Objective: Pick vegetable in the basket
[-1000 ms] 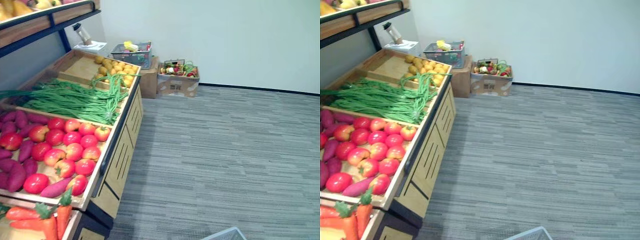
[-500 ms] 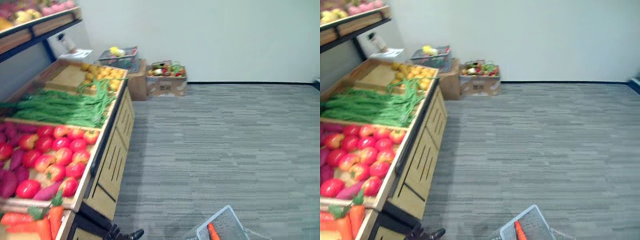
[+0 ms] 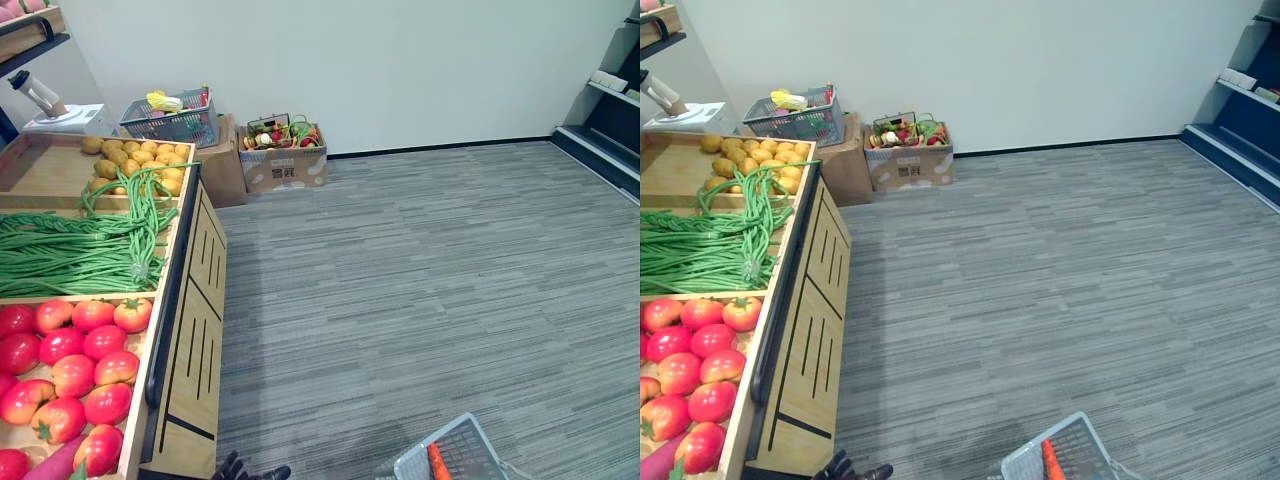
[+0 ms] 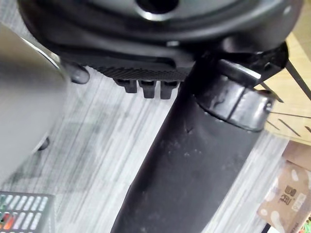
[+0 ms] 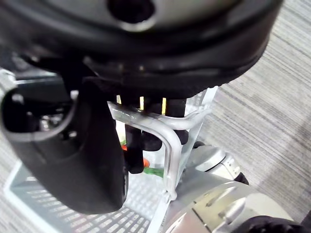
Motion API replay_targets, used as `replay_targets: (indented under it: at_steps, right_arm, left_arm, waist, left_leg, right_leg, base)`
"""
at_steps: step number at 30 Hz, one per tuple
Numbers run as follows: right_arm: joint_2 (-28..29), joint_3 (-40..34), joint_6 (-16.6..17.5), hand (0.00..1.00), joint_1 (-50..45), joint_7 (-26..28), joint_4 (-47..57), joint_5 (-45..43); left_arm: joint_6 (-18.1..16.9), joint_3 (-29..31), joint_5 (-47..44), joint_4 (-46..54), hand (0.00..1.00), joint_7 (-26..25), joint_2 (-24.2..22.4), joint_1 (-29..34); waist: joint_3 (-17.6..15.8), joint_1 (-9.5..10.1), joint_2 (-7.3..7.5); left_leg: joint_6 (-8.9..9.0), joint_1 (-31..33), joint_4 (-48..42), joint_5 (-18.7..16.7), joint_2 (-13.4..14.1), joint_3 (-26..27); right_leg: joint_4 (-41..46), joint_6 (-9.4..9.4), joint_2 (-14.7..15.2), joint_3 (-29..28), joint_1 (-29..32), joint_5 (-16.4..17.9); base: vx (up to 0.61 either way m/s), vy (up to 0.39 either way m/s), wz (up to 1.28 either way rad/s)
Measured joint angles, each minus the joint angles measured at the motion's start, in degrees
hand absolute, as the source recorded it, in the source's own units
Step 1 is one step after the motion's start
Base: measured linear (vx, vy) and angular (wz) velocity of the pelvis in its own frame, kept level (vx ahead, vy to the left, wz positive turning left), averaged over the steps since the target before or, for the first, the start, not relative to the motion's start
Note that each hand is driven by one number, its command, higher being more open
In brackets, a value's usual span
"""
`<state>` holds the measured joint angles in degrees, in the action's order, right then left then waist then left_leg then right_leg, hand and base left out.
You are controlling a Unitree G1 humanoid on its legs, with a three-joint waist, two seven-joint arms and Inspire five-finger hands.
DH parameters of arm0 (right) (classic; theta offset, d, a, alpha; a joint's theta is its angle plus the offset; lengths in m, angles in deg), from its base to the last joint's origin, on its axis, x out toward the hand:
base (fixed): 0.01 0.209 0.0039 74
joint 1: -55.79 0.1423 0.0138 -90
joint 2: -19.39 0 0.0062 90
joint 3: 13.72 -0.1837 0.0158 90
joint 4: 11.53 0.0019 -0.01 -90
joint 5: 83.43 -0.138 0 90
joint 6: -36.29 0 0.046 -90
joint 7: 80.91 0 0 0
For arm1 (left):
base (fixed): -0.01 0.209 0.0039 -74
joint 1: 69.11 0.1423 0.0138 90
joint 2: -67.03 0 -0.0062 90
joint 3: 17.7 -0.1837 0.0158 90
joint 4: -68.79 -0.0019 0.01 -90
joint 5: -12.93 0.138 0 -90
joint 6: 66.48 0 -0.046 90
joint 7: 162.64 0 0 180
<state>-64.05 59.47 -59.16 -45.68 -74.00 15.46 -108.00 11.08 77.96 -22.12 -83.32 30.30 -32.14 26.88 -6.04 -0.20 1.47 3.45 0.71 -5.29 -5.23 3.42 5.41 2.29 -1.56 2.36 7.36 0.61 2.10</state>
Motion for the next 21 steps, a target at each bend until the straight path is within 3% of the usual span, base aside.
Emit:
replay_targets:
  at_steps: [4, 7, 9, 10, 13, 15, 16, 17, 18, 19, 20, 21]
  right_arm:
    - [-0.2, 1.8, -0.3, 0.0, 2.1, -0.1, -0.2, 1.4]
    - [-0.2, 2.3, -0.6, 0.0, 3.1, -0.1, -0.2, 1.4]
    - [-0.1, 2.3, -0.6, 0.0, 3.1, -0.3, -0.3, 0.2]
    - [-0.2, 2.2, -0.5, 0.0, 3.2, -0.7, -0.2, -0.6]
    - [-0.4, -0.1, -0.3, 0.0, 3.9, -1.4, -0.3, -2.7]
    - [-0.2, 0.0, -0.3, 0.0, 3.3, -1.4, -0.9, -2.7]
    - [-0.2, 0.0, -0.3, 0.0, 2.9, -1.4, -1.1, -2.7]
    - [-0.1, 0.0, -0.3, 0.0, 2.9, -1.3, -1.5, -2.7]
    - [0.0, 0.0, -0.3, 0.0, 2.7, -1.2, -2.1, -2.6]
    - [0.1, 0.0, -0.3, 0.0, 2.2, -0.9, -2.2, -2.6]
    - [0.0, -0.1, -0.3, 0.0, 2.0, -0.5, -2.6, -2.6]
    - [0.1, -0.8, -0.9, 0.0, 2.0, -0.5, -3.0, -2.7]
  left_arm:
    - [0.1, -0.4, -0.4, 0.0, 1.0, -0.6, 0.2, -0.2]
    - [0.5, -0.3, 0.0, -0.1, 1.0, -0.6, -0.2, 0.6]
    - [0.6, -0.3, 2.0, -0.1, 1.0, -0.6, -0.5, 1.5]
    - [0.7, -0.2, 3.2, -0.2, 1.0, -0.5, -0.7, 2.4]
    - [1.1, 0.7, 4.3, -0.1, 1.0, -0.5, 0.1, 3.2]
    - [1.1, 1.9, 4.2, -0.3, 1.0, -0.7, 0.8, 4.9]
    - [1.3, 2.5, 3.9, -0.7, 1.0, -0.9, 0.9, 5.6]
    - [1.5, 2.5, 3.5, -0.8, 1.0, -1.0, 0.9, 5.7]
    - [1.8, 2.5, 3.1, -0.8, 1.0, -1.3, 1.0, 5.9]
    - [1.9, 2.5, 3.0, -0.8, 1.0, -1.4, 1.4, 6.0]
    - [1.9, 2.5, 3.0, -0.8, 1.0, -1.5, 1.2, 5.6]
    - [2.3, 2.5, 3.0, -0.8, 1.0, -1.5, 1.0, 5.0]
  waist:
    - [0.3, 0.2, 0.46]
    - [0.3, 0.84, -0.26]
    - [0.0, 1.54, -0.59]
    - [0.0, 1.98, -0.61]
    - [-1.7, 1.61, -0.21]
    - [-1.6, 0.82, 0.29]
    - [-1.6, 0.44, 0.27]
    - [-1.6, 0.28, 0.29]
    - [-1.5, 0.14, 0.74]
    - [-1.2, -0.26, 1.11]
    - [-1.2, -0.42, 1.53]
    - [-1.3, -0.55, 0.84]
  left_leg:
    - [-0.5, -1.1, -0.3, -0.4, 0.0, -0.5]
    - [-0.86, -0.4, -3.9, -3.2, 0.6, -1.2]
    - [-1.72, -0.2, -6.2, -5.9, 0.7, -1.4]
    - [-2.53, -0.1, -7.8, -7.4, 0.7, -1.4]
    - [-4.3, -3.5, -8.1, -8.0, -0.6, -1.2]
    - [-4.45, -5.5, -8.1, -8.7, -0.3, -1.2]
    - [-4.13, -5.9, -7.8, -9.0, 0.4, -1.4]
    - [-3.99, -5.9, -7.5, -9.0, 0.7, -1.5]
    - [-3.56, -5.8, -6.5, -9.2, 0.9, -1.8]
    - [-2.81, -5.6, -6.0, -9.5, 0.8, -2.6]
    - [-1.91, -5.9, -5.9, -9.9, 1.0, -3.5]
    - [-0.82, -6.5, -5.8, -10.5, 1.9, -4.7]
  right_leg:
    - [-0.4, -0.14, 0.0, 0.6, -1.7, 0.0]
    - [2.0, -0.85, -0.5, 0.6, -1.5, 0.8]
    - [7.8, -1.35, -0.2, 0.5, 0.1, 3.4]
    - [14.9, -1.97, 0.7, 0.5, 2.9, 5.3]
    - [36.9, -1.29, 4.6, 0.7, 11.9, 6.3]
    - [34.6, -1.12, 4.3, 1.2, 12.4, 8.5]
    - [27.8, -1.61, 3.1, 1.5, 12.6, 8.1]
    - [23.0, -2.18, 2.4, 1.5, 12.6, 7.4]
    - [13.0, -3.46, 1.2, 0.8, 12.2, 4.5]
    - [11.2, -2.61, 0.8, 0.4, 11.9, 0.2]
    - [11.8, -1.2, 0.6, 0.9, 12.0, -0.8]
    - [13.3, -0.55, 0.1, 2.2, 11.7, -0.4]
  base:
    - [0.07, 0.027, 0.06]
    - [-0.01, 0.017, 0.01]
    - [-0.07, 0.061, -0.04]
    - [-0.11, 0.053, -0.09]
    - [-0.07, 0.041, 0.04]
    - [-0.02, -0.028, 0.1]
    - [0.03, -0.067, 0.08]
    - [0.11, -0.117, 0.11]
    - [0.14, -0.124, 0.16]
    - [0.25, -0.184, 0.24]
    - [0.31, -0.204, 0.38]
    - [0.38, -0.244, 0.44]
